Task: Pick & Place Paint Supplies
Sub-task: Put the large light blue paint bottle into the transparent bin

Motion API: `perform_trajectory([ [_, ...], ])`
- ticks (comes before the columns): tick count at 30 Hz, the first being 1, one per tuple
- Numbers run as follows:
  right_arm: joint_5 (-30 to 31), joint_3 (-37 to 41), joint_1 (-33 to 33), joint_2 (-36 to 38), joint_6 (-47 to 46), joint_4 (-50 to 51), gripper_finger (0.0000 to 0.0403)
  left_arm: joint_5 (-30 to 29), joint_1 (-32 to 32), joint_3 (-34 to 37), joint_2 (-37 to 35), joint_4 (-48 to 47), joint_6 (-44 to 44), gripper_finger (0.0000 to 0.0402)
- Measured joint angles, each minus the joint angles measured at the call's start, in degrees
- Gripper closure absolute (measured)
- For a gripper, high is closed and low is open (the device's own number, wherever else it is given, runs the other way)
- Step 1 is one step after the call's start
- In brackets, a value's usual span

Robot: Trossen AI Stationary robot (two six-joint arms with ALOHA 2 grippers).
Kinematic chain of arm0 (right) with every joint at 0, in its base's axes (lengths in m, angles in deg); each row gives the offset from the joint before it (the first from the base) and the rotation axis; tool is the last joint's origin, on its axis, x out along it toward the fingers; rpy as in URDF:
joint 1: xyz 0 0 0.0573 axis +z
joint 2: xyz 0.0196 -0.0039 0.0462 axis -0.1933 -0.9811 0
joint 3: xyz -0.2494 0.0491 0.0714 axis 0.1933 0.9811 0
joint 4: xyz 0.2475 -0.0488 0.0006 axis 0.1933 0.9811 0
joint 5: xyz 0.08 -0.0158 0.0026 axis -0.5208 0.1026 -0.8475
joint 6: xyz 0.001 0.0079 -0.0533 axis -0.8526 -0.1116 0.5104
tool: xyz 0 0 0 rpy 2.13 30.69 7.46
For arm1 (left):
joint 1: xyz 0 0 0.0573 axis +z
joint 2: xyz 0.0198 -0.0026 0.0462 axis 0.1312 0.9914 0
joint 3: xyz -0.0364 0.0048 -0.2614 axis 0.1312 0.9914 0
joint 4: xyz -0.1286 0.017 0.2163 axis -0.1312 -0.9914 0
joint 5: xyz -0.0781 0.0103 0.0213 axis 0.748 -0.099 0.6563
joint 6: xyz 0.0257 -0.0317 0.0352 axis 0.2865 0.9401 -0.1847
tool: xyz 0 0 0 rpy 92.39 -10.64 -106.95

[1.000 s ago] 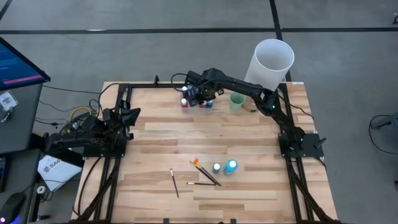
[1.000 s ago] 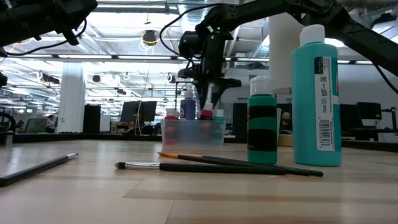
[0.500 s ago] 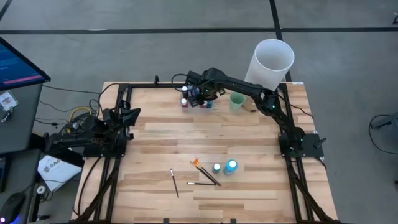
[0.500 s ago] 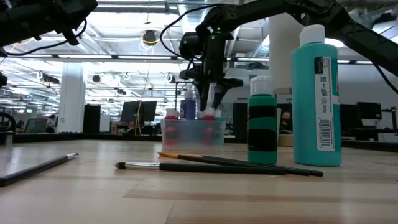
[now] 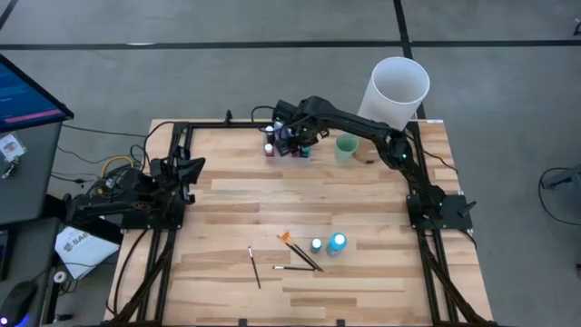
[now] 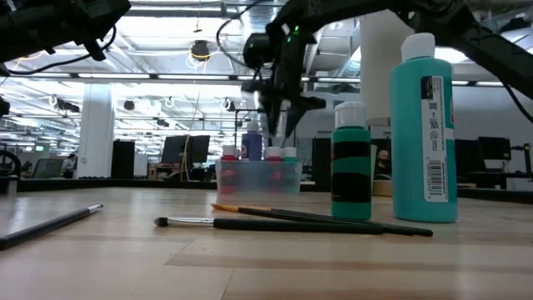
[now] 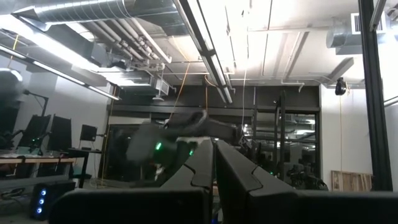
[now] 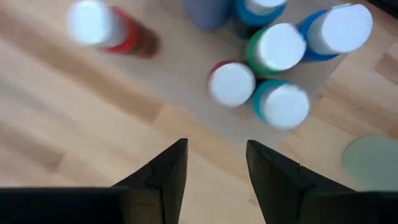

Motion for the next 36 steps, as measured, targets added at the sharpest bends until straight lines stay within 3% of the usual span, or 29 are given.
perform_trajectory([
  [6,-3.74,0.0,3.66,7.01,-0.13,5.78,0.0246,0.0,0.0,0.0,0.0,-0.01,0.0,0.04],
  [10,-3.92,0.0,10.42,11.34,-2.89,12.15,0.0243,0.0,0.0,0.0,0.0,-0.02,0.0,0.04],
  [14,-2.75,0.09,19.68,14.57,-7.35,11.88,0.0233,0.0,0.0,0.0,0.0,0.0,0.0,0.04],
  [24,4.13,1.87,39.65,16.2,-24.33,12.01,0.0146,0.0,0.0,0.0,0.0,0.0,0.0,0.04],
  [29,3.22,6.75,43.07,16.16,-28.16,11.85,0.0137,0.0,0.0,0.0,0.0,0.0,0.0,0.04],
  [36,0.62,14.72,41.81,18.49,-26.8,11.72,0.0138,0.01,0.0,0.0,0.0,0.0,0.0,0.04],
])
